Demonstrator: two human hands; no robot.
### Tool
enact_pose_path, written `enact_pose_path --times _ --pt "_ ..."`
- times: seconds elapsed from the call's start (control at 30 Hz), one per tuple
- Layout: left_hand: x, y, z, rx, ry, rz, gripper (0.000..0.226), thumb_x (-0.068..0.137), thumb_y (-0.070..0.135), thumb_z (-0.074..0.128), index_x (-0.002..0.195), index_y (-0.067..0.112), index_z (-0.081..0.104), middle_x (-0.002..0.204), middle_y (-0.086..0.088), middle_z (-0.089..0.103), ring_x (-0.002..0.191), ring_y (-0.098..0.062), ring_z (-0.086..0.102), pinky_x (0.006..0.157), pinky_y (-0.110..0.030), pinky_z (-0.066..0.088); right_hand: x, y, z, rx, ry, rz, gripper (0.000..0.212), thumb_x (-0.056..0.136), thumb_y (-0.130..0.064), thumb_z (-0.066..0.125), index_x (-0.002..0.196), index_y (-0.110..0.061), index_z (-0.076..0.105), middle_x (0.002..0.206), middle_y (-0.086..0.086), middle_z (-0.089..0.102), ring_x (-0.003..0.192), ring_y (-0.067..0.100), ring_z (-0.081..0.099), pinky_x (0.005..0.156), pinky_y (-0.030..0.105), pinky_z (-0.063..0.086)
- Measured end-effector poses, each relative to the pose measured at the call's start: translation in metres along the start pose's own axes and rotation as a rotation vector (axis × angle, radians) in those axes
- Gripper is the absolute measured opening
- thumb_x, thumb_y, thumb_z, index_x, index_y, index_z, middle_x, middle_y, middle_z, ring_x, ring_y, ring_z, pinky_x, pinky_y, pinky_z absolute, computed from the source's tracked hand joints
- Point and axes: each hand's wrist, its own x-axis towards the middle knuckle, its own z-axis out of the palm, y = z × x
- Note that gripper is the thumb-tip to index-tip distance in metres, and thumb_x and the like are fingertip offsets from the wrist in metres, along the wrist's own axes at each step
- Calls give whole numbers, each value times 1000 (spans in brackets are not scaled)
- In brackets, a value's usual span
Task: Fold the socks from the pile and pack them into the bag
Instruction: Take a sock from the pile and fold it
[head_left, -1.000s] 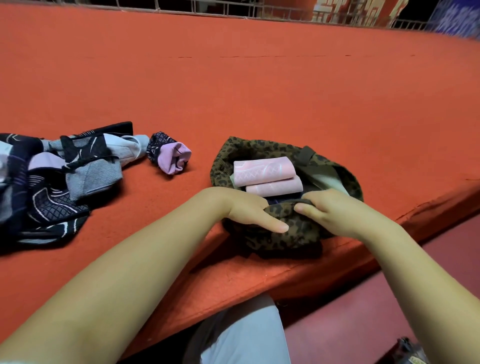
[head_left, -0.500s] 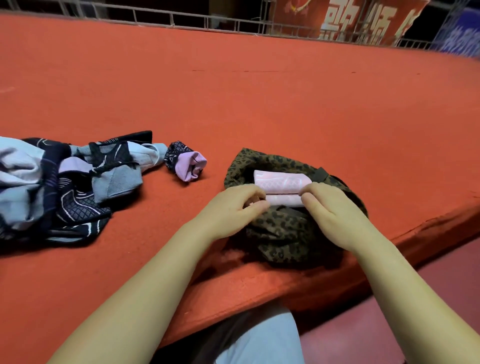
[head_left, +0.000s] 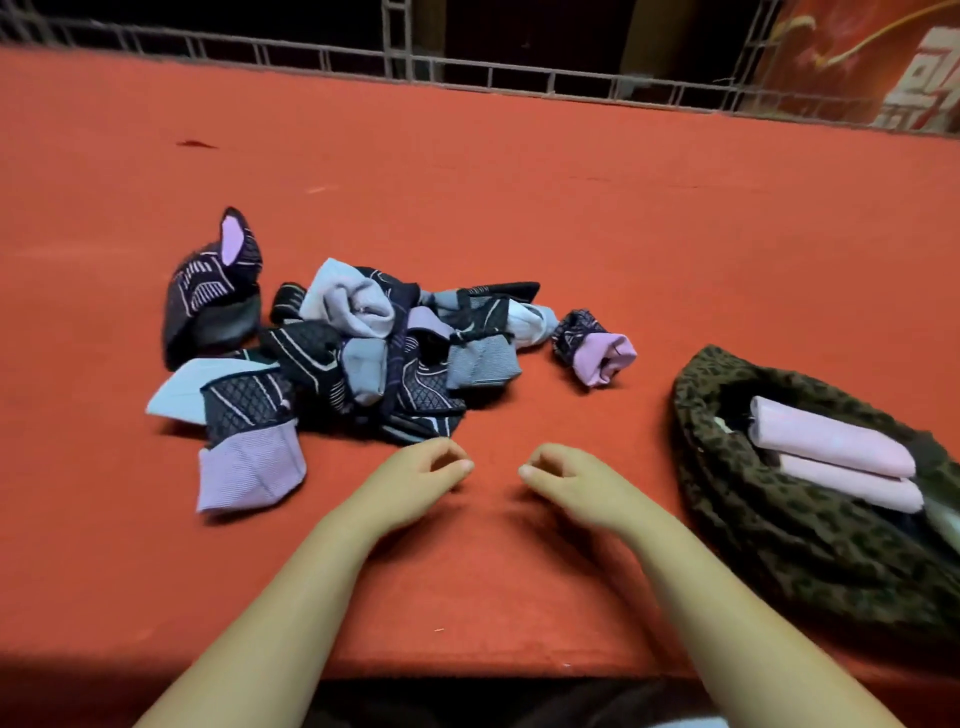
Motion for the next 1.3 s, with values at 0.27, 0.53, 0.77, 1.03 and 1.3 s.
enact_pose_path --times 0.27,0.53,0.77,1.03,1.3 --pt "-8 -34 -23 -113 290 -109 11 88 22 60 82 31 59 81 8 64 80 -11 61 77 -25 45 59 -22 55 266 138 -6 17 84 -33 68 95 -23 60 87 -5 62 76 4 53 74 23 43" --pt "-18 -38 -23 -423 466 -124 18 93 7 51 85 21 59 74 -1 62 60 0 58 59 -11 45 112 -38 86 -43 314 -53 25 75 -38 74 95 -23 70 98 -4 57 97 18 55 86 33 43" --pt "-37 -38 -33 -287 598 -48 26 74 33 59 100 30 56 102 11 60 93 0 56 78 -6 40 76 -60 47 154 454 -241 10 96 -18 50 86 -18 50 76 -9 55 75 8 47 69 28 31" --pt "2 52 -44 -340 313 66 15 85 14 66 93 26 62 89 11 66 85 -4 60 80 -20 46 43 -80 -26 176 594 -214 12 99 -17 43 87 -18 46 76 -12 50 78 9 46 69 25 30" --pt "79 158 -109 -245 524 336 13 86 12 64 97 12 71 88 4 64 80 -3 56 73 -19 42 59 -122 -139 188 926 -317 13 95 -13 51 94 -2 58 83 1 53 80 14 47 65 19 33"
